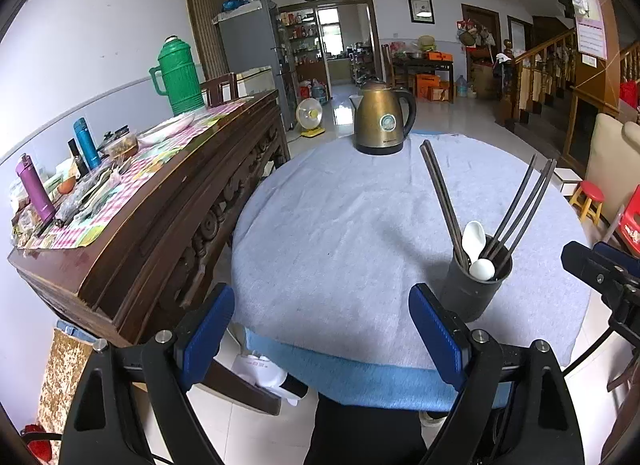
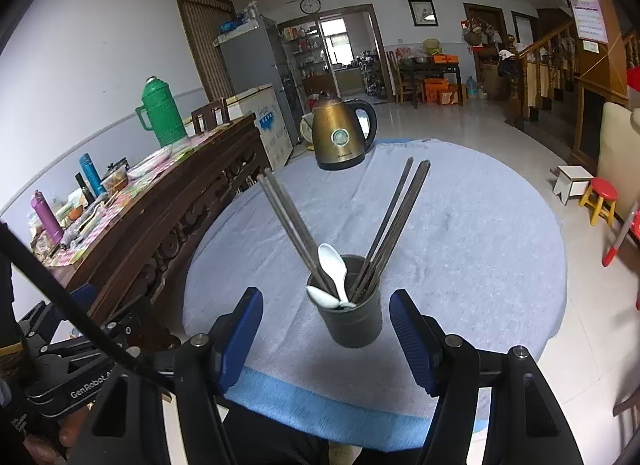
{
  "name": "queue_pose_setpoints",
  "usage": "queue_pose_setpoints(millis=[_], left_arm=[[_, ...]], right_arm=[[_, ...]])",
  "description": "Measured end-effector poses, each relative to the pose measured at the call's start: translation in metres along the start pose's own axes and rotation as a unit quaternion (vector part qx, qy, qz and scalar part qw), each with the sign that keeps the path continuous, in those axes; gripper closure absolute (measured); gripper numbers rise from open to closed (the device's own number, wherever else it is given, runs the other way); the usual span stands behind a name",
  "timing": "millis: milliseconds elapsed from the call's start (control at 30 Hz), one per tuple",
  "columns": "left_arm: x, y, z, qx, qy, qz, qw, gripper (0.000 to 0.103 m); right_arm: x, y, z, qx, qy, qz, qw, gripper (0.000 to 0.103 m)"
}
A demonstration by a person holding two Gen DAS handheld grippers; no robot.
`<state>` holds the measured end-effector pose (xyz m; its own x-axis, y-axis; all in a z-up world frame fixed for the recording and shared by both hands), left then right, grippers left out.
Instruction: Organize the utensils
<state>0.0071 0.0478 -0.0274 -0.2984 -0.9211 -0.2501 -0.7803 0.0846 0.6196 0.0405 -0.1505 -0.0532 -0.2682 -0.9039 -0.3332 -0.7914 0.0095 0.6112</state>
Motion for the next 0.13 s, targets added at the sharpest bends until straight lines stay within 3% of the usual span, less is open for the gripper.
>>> queue_pose_setpoints(millis=[133], left_arm=[[0.002,-0.030,-0.003,-0.026,0.005,0.012,0.9996,0.014]], right_arm=[[0.025,-0.007,-0.007,0.005,-0.022,0.018,1.000,0.030]])
Point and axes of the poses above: each gripper's, at about its wrist camera, not at the fingertips, and y roughly against the way its jaws point, x to its right, z to its underside, the point moved 7 cm from there along -y, roughly the way its jaws point, and after that the axes turned 8 degrees about -y, right-handed, at the moved point
